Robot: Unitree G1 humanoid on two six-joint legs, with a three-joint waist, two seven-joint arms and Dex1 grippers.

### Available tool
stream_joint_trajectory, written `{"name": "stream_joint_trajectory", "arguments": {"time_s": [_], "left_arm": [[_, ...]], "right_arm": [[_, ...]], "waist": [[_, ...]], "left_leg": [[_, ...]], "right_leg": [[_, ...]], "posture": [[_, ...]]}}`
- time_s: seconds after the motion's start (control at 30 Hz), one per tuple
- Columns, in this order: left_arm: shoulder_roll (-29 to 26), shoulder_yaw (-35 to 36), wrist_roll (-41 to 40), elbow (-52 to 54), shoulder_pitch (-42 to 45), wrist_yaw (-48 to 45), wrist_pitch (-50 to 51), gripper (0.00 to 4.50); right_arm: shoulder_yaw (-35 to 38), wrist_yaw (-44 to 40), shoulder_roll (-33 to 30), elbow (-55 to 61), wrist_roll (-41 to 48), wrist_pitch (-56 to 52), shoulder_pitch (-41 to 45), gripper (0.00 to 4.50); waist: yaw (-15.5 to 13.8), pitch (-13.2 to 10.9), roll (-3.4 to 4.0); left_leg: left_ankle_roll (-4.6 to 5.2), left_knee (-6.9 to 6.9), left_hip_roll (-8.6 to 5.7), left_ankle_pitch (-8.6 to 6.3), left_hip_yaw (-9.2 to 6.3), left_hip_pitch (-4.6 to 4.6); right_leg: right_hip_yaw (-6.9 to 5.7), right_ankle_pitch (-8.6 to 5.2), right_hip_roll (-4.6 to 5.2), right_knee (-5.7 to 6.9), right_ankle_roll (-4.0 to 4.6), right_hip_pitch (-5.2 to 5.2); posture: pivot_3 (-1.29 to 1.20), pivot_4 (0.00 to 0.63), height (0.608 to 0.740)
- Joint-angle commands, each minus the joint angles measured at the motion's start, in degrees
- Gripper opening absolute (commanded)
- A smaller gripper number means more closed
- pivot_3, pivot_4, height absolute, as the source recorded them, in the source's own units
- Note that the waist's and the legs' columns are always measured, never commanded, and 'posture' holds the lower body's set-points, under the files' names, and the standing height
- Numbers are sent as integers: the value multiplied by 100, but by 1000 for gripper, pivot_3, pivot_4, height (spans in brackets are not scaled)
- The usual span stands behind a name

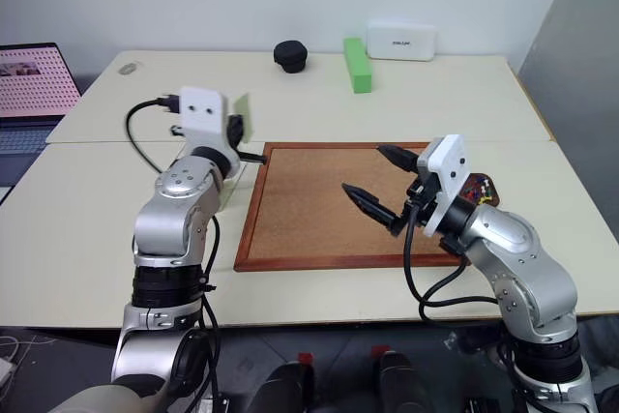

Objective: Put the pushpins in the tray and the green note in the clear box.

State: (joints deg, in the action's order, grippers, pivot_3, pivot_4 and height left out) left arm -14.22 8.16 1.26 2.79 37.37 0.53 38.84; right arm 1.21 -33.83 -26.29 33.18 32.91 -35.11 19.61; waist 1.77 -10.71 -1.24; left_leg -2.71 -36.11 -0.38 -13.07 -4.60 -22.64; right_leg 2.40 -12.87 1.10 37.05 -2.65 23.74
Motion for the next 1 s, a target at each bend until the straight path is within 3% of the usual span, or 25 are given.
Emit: {"name": "stream_joint_trajectory", "arguments": {"time_s": [0.03,0.2,0.3,0.73,0.9,1.0], "left_arm": [[8,407,160,193,-15,561,-21,0],[97,785,-50,-192,-114,706,-9,0],[158,915,-121,-321,-115,795,13,456],[155,814,-275,-304,-173,742,-10,3089],[225,631,-487,164,-437,389,39,4167],[243,342,-743,562,-628,-113,-35,4450]], "right_arm": [[1,-57,-58,208,147,8,173,4446],[-36,-92,-62,110,113,46,231,4446],[-65,-134,-100,82,53,70,182,4500],[-74,-12,-115,-59,-138,157,55,4500],[-120,607,55,-148,-642,178,-106,4500],[-220,1349,191,-321,-1304,99,-189,4500]], "waist": [[-8,0,0],[-8,1,-1],[-9,0,-1],[-5,1,-2],[-5,1,-2],[-7,2,-4]], "left_leg": [[0,0,0,0,0,0],[0,0,-1,0,0,0],[0,-1,-1,0,0,0],[0,-1,-1,0,1,0],[-1,-1,0,0,1,-1],[-1,-1,-1,0,1,0]], "right_leg": [[-1,0,0,0,0,0],[-2,0,2,0,0,0],[-2,0,2,0,0,-1],[-2,1,2,1,1,-1],[-1,1,2,2,1,0],[-1,1,3,3,1,0]], "posture": [[0,150,740],[0,150,740],[0,150,740],[0,150,740],[0,150,740],[0,150,740]]}}
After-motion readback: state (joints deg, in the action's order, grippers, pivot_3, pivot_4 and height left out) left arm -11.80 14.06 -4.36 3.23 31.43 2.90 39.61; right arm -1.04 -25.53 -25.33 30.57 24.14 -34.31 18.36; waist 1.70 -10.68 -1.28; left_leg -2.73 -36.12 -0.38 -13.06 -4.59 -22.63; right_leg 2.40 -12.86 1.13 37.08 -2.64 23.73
